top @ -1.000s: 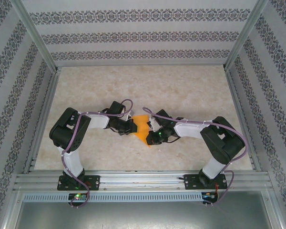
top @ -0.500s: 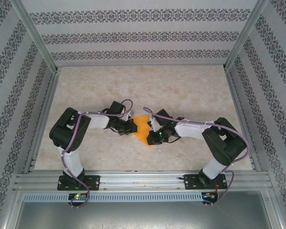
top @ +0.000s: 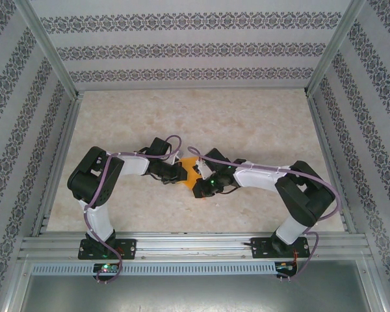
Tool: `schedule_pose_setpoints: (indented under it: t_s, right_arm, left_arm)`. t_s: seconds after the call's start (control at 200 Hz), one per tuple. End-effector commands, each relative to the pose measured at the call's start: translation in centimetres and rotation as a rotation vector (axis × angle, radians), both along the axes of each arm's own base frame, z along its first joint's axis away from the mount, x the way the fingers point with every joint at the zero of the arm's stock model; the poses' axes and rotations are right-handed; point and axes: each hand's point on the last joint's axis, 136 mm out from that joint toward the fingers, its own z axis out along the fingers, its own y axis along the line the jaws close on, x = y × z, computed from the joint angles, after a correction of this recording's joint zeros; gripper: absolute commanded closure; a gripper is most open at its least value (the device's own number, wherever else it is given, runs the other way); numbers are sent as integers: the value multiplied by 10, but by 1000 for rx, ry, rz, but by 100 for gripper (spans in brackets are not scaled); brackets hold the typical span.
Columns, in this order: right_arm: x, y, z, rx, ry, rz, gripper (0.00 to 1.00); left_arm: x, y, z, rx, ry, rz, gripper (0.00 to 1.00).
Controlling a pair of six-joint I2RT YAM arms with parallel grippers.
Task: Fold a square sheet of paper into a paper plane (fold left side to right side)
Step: Third fold the triangle at the center of the table.
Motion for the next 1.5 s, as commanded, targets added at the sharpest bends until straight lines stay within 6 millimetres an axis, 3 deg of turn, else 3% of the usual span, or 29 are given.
schedule_pose_setpoints:
  t_s: [0.0, 1.494]
  right_arm:
    - [4, -2, -5, -47, -7, -2, 92]
    - [-7, -33, -38, -151, 97, -73, 93]
  left_arm:
    - [-15, 21, -39, 157, 61, 5, 91]
    - [-15, 22, -39, 166, 61, -3, 91]
